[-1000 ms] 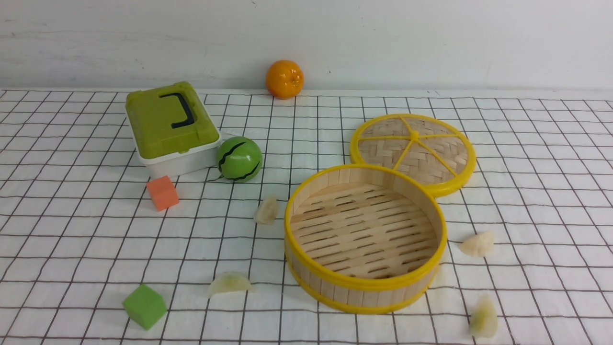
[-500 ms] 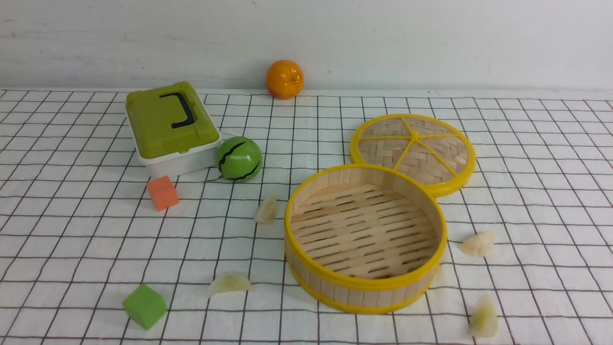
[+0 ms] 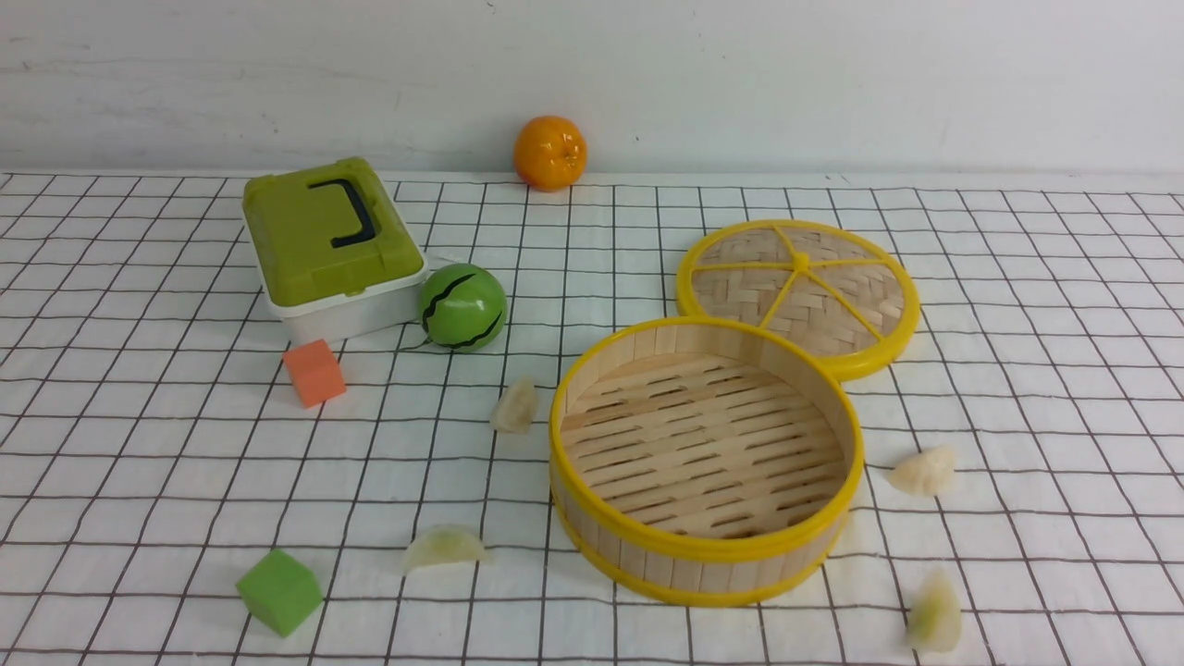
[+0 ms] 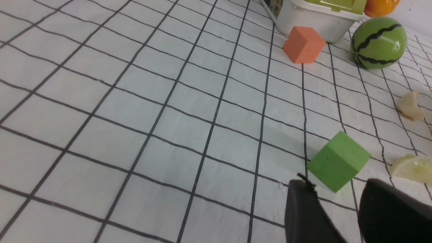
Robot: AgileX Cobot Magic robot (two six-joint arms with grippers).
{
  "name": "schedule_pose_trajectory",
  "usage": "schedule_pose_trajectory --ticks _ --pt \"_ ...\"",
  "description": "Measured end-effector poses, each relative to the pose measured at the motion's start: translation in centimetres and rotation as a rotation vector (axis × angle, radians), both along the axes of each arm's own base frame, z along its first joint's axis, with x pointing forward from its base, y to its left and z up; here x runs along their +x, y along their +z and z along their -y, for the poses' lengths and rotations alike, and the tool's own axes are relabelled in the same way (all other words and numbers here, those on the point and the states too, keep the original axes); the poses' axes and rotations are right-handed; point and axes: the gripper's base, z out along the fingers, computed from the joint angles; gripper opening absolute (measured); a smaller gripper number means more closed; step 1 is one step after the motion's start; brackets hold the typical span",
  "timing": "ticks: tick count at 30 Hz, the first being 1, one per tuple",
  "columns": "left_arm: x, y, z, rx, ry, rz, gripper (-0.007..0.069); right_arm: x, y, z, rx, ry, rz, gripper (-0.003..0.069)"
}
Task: Put the dumplings into the steamer on the table with the white tablecloth.
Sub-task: 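Reach for and grasp a dumpling on the table with the left gripper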
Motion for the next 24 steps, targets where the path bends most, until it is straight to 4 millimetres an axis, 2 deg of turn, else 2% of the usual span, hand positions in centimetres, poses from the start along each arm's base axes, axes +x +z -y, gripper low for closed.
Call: schedule_pose_trajectory --ticks 19,21,23,24 --pt "0.05 0.17 0.05 -0.014 -0.001 0.020 0.0239 0.01 0.00 -0.09 0.026 0.002 0.002 0.0239" --pt "0.10 0.33 0.16 -0.054 -0.003 0.040 0.0239 0.01 0.00 -0.09 0.026 0.002 0.002 0.0239" --pt "0.15 0.54 0.44 -0.188 0.002 0.063 0.0239 0.01 0.00 -0.11 0.032 0.003 0.002 0.0239" --pt "0.19 0.72 0.69 -0.329 0.010 0.080 0.0239 0.01 0.01 -0.18 0.056 0.003 0.004 0.0239"
